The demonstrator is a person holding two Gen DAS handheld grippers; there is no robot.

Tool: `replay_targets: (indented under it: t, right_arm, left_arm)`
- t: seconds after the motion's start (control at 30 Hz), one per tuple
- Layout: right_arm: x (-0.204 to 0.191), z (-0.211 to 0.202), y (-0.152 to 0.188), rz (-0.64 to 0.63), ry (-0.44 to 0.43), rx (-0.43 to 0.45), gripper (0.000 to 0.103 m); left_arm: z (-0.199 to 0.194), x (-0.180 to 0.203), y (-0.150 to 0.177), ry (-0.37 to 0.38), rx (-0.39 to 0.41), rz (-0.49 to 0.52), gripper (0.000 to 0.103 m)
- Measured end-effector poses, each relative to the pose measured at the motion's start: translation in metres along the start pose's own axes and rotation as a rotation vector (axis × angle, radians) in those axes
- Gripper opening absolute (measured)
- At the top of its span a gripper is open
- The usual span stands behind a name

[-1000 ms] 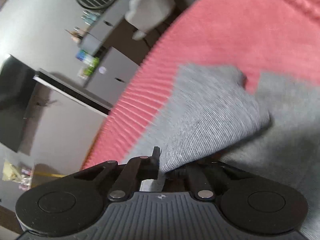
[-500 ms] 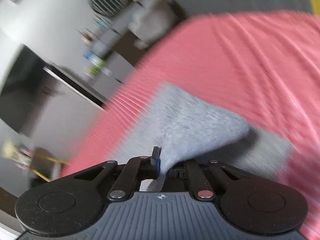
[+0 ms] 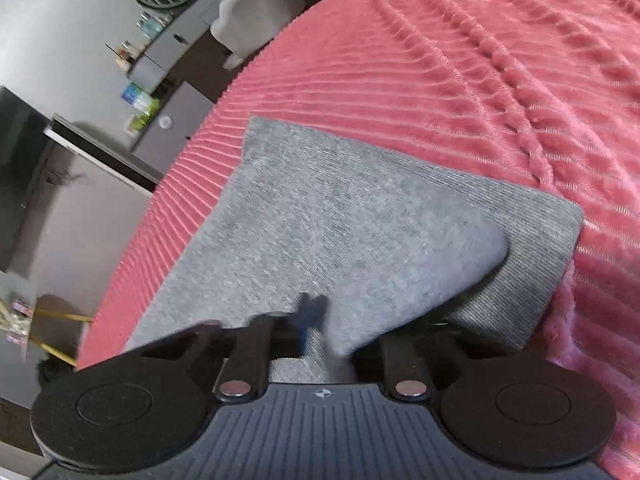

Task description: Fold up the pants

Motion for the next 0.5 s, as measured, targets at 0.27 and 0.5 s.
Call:
replay_targets:
  t: [0.27,0.5]
  right_arm:
    - [-0.010,-0.064,0.007,-0.114,-0.009,0.200,0.005]
    - [0.024,-0.019,0.013,-0.108,0.183,0.075,0.012]
  left_arm:
    - [-0.041,-0.001,0.015,0.017,0.049,0.125,0.014]
    - [-0.028,-0.003,0.027,-0.143,0.068,0.099,0.032]
Point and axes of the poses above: each gripper's, at about its wrist camera, not at the fingertips, and z roughly the way its jaws point, x to its right, y to its underside, the point moved 1 cm from there along z, roughly the way its jaws point, and after that the axes turned 11 degrees about -x, right-handed, at the moved point
